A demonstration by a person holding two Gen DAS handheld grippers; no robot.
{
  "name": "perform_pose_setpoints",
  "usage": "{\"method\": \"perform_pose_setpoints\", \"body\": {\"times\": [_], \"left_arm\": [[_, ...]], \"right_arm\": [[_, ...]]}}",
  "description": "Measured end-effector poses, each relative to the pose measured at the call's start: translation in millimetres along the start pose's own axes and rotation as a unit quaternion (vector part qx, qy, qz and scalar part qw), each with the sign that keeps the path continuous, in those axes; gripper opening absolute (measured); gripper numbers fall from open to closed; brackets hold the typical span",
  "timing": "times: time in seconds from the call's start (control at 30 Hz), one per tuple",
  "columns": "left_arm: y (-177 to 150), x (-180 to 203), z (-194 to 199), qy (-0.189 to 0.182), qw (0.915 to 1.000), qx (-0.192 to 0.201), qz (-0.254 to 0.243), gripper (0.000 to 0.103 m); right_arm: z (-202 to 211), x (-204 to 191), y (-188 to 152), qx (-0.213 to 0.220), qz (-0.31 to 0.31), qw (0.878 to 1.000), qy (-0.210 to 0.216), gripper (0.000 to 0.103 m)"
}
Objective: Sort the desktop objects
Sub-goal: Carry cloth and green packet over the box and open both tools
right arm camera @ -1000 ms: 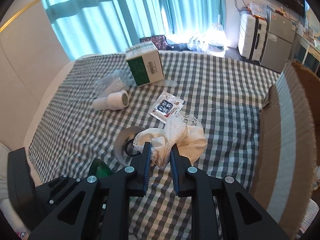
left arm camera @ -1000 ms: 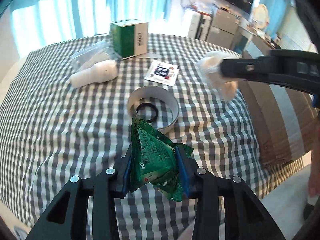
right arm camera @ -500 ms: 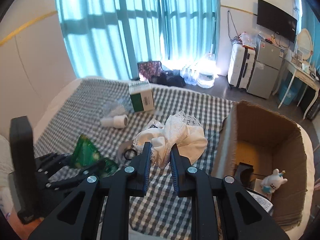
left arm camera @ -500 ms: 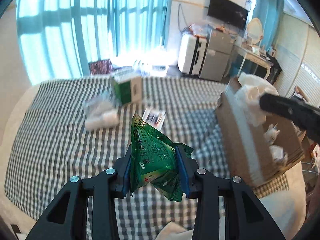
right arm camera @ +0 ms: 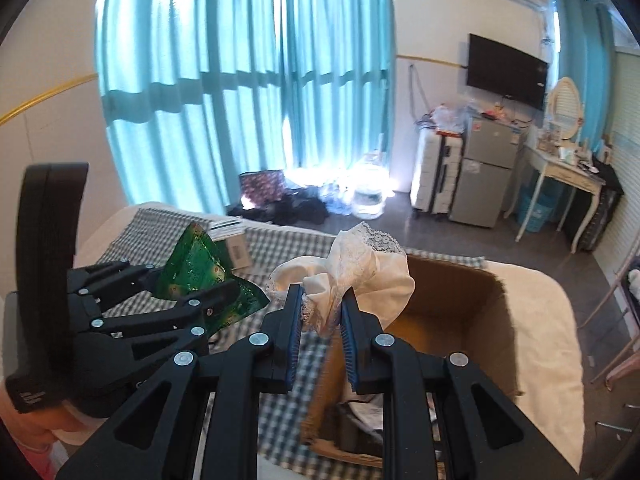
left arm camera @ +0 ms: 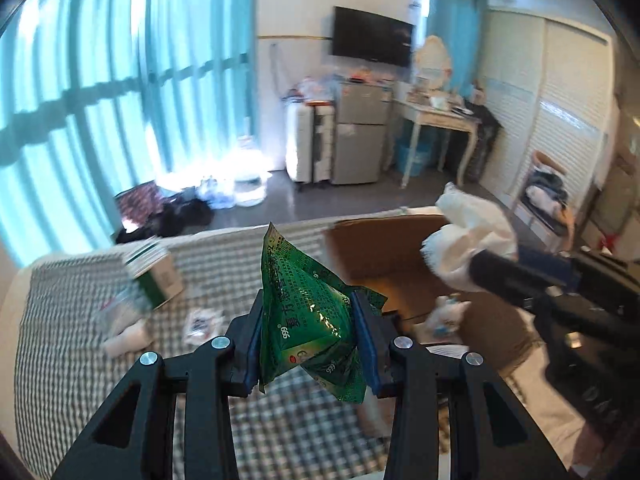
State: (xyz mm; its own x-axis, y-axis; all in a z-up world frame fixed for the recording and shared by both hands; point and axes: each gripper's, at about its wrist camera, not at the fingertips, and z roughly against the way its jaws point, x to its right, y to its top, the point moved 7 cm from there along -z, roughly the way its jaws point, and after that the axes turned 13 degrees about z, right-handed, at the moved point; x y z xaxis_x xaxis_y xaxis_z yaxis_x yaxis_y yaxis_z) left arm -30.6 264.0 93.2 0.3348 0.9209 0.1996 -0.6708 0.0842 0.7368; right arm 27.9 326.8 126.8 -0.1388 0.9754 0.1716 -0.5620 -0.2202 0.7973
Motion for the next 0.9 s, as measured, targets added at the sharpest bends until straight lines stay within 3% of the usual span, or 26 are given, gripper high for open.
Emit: {"method": "perform_pose_setpoints", "body": {"times": [0.2, 0.37, 0.7, 0.8, 0.83, 0.87, 0.9], "left_arm": [[-5, 53, -25, -0.024, 0.9991, -0.025, -0.023, 0.040], [-21, 76, -51, -0.031, 0.9972, -0.051, -0.044, 0.040], [-54, 86, -79, -0.021, 0.9939, -0.082, -0.070, 0.040], [-58, 85, -83, -0.012, 0.9944, -0.083, -0.064, 0.046], [-57, 83, -83, -0.008, 0.9946, -0.082, -0.063, 0.052], [-56, 81, -82, -0.003, 0.9948, -0.080, -0.062, 0.066], [-55, 79, -81, 0.002, 0.9952, -0.077, -0.060, 0.076]], "right_arm": [[-2, 60, -28, -0.026, -0.057, 0.997, -0.049, 0.018], [-10, 95, -52, -0.048, -0.089, 0.993, -0.056, 0.018], [-39, 107, -84, -0.087, -0.109, 0.989, -0.046, 0.018], [-43, 111, -89, -0.091, -0.110, 0.989, -0.044, 0.018], [-43, 113, -89, -0.090, -0.113, 0.988, -0.048, 0.020], [-43, 114, -91, -0.088, -0.118, 0.988, -0.052, 0.031], [-42, 116, -90, -0.086, -0.127, 0.987, -0.056, 0.053]]}}
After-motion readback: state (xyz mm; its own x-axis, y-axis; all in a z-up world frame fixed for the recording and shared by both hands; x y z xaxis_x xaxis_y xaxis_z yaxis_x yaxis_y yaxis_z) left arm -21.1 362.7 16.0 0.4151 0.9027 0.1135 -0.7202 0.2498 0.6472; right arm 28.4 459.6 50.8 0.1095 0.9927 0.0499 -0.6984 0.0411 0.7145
